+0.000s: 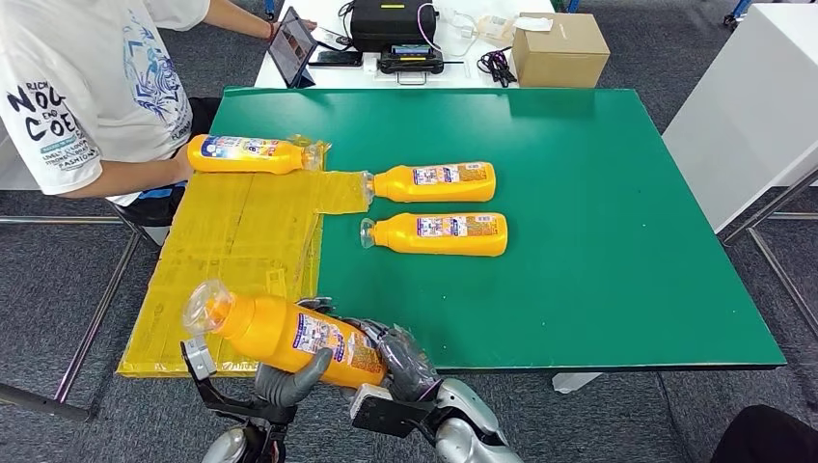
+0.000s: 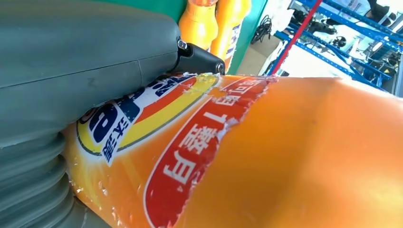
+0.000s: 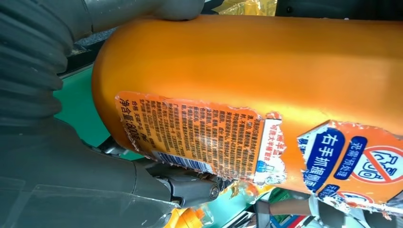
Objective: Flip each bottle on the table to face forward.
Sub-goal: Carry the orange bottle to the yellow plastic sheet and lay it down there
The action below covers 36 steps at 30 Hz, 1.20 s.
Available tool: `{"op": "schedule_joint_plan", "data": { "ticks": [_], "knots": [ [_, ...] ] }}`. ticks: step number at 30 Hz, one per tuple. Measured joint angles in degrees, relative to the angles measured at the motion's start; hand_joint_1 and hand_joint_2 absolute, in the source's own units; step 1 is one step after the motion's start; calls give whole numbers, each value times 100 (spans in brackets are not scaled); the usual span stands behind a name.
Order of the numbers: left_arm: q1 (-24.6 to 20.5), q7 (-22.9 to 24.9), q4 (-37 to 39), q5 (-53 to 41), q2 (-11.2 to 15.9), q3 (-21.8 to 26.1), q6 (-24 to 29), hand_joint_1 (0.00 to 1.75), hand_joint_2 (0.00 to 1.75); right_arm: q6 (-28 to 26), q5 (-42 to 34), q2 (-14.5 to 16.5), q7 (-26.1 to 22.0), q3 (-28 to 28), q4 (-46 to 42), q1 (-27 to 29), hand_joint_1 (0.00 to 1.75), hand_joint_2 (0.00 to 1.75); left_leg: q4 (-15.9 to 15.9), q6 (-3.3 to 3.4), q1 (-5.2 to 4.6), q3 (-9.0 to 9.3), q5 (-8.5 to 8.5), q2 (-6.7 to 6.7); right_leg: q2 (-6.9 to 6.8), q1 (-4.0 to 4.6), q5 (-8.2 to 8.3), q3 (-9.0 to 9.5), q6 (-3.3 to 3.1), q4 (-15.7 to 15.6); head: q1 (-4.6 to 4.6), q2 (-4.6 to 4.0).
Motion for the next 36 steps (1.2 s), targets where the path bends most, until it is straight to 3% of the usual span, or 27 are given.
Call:
{"op": "schedule_joint_plan", "data": {
  "ticks": [2,4,14,18,24,28,33,36],
  "knots": [
    [0,-26,-21,-88,-5,1,71,175,175,-47,33,12,39,-2,-2,15,3,87,0,0,0,0,0,0,0,0,0,0,0,0,0,0],
    [-6,-31,-57,-170,-13,1,135,175,175,-146,73,31,98,-3,-5,47,0,0,0,0,0,-1,0,-1,0,0,0,1,0,0,1,0],
    [-86,-315,-506,-698,-43,185,791,175,175,-574,-81,70,328,-252,-539,309,0,0,0,0,0,-1,0,-2,-1,0,0,2,0,0,2,0],
    [-200,-551,-671,-1198,-42,383,1414,175,175,-647,-261,68,280,-458,-944,420,0,0,0,0,0,-1,1,-3,-1,0,1,2,0,1,1,0],
    [-487,-1324,-946,-3768,-36,612,4049,175,175,-485,-934,68,66,-808,-1840,603,0,0,0,1,0,-2,2,-4,-1,0,1,3,1,1,1,0],
    [-865,-1381,-1015,-5191,35,860,5281,175,175,-708,-633,68,246,-948,-2411,616,0,0,0,1,0,-1,2,-3,-1,0,2,4,1,1,2,0],
    [-1166,-1250,-999,-6320,129,1198,5623,175,175,-1049,-665,69,191,-980,-2934,672,0,0,0,2,1,1,4,-4,-1,0,2,4,1,2,1,0],
    [-1408,-837,-823,-7999,140,1532,5641,175,175,-1253,-1147,91,-8,-1001,-3303,746,0,0,0,2,0,0,5,-4,-1,0,2,3,1,2,2,0]
  ]
}}
